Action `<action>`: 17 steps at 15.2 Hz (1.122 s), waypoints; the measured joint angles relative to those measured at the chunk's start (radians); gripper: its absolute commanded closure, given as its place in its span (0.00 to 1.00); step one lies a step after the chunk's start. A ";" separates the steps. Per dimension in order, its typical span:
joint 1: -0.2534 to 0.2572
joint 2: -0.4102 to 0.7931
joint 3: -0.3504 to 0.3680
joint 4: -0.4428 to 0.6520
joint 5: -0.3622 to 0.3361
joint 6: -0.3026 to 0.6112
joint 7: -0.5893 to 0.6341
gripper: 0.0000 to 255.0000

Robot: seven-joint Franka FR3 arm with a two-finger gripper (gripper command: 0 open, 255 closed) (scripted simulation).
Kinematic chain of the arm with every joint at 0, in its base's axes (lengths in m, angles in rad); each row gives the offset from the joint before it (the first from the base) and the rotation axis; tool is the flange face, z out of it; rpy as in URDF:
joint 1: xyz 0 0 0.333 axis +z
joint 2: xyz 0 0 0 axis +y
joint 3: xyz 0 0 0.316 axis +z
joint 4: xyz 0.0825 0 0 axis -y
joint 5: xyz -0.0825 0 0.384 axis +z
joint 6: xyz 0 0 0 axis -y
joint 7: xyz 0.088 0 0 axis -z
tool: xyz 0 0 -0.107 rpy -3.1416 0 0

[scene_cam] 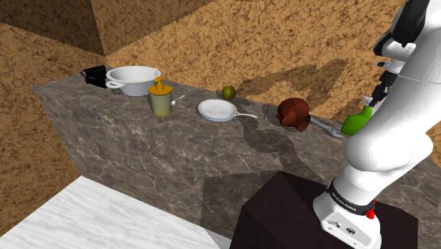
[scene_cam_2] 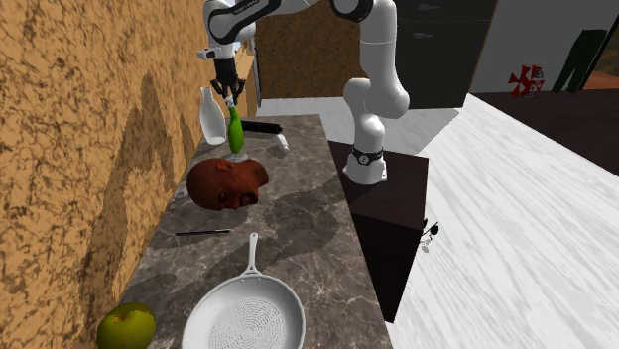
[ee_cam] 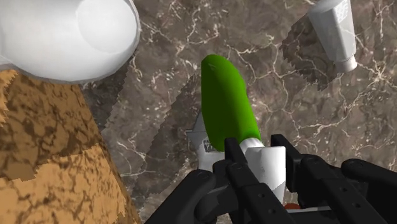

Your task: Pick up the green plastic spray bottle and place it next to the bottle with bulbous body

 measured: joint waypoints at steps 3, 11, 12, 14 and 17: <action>-0.001 0.001 -0.001 -0.002 0.002 0.004 -0.003 1.00; 0.000 0.006 0.001 -0.004 0.003 -0.001 -0.002 0.00; 0.000 0.006 0.001 -0.006 0.003 0.000 -0.003 0.00; 0.002 -0.006 -0.002 0.027 -0.010 -0.038 0.007 0.00; 0.005 -0.028 -0.007 0.082 -0.032 -0.103 0.022 0.00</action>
